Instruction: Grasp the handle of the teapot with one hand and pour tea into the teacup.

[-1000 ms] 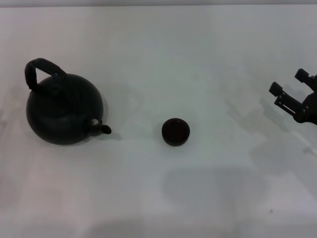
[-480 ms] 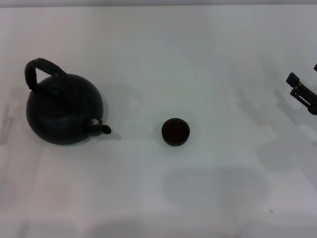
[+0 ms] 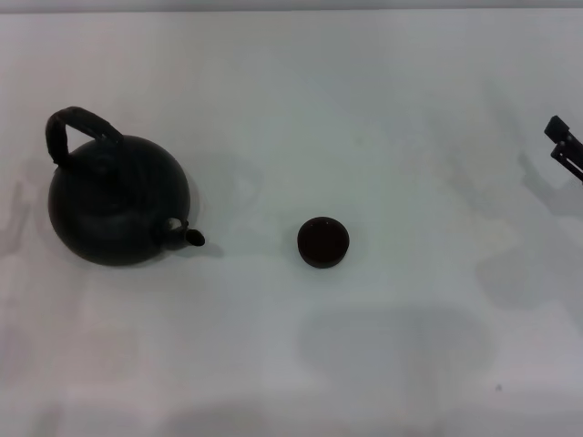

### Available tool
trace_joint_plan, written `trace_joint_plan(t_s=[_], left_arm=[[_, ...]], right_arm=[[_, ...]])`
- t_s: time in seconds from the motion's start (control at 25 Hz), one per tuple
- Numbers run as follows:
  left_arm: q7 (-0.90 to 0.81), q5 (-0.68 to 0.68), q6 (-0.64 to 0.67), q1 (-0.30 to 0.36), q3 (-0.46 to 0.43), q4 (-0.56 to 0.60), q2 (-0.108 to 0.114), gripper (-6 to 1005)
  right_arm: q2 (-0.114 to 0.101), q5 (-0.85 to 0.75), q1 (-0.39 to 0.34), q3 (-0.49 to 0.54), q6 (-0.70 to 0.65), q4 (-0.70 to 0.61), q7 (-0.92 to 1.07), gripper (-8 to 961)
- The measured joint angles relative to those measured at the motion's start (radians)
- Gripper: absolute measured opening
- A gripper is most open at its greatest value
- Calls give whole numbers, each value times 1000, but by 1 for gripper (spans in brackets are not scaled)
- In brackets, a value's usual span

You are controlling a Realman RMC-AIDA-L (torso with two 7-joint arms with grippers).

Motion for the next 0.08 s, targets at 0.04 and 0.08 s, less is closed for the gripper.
trace_joint_plan(t_s=[0.04, 0.08], left_arm=[[0, 0, 2, -1, 0, 0, 0, 775], [0, 0, 3, -3, 0, 0, 0, 775]], right_arm=[[0, 0, -3, 0, 0, -5, 0, 858], [0, 0, -5, 0, 0, -10, 0, 858]])
